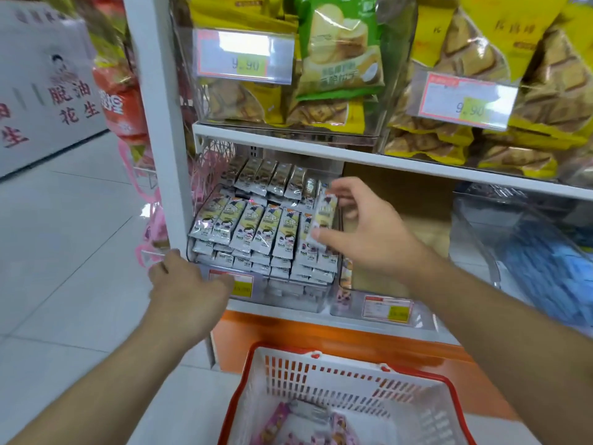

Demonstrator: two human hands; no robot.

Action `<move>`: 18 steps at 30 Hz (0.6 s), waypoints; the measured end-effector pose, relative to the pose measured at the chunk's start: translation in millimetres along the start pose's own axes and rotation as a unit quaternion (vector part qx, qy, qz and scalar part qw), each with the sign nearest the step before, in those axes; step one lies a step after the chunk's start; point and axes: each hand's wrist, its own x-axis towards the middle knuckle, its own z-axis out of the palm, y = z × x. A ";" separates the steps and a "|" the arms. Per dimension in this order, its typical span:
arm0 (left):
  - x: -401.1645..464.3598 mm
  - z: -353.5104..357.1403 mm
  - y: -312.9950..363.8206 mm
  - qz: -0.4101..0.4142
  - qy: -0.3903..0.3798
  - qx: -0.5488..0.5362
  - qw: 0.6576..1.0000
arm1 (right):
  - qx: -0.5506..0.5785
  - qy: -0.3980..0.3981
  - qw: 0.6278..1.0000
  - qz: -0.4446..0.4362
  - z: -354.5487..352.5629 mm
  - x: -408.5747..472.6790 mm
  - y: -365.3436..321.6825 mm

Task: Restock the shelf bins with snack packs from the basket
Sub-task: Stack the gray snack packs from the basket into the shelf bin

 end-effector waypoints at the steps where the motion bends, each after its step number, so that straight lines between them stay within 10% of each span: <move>1: 4.5 1.3 -3.8 -0.003 -0.001 0.010 1.000 | -0.007 -0.003 1.000 0.012 1.3 16.7 1.8; 18: 27.9 14.3 -15.0 0.014 -0.031 -0.001 0.999 | -0.053 -0.048 0.995 0.075 19.6 129.4 27.9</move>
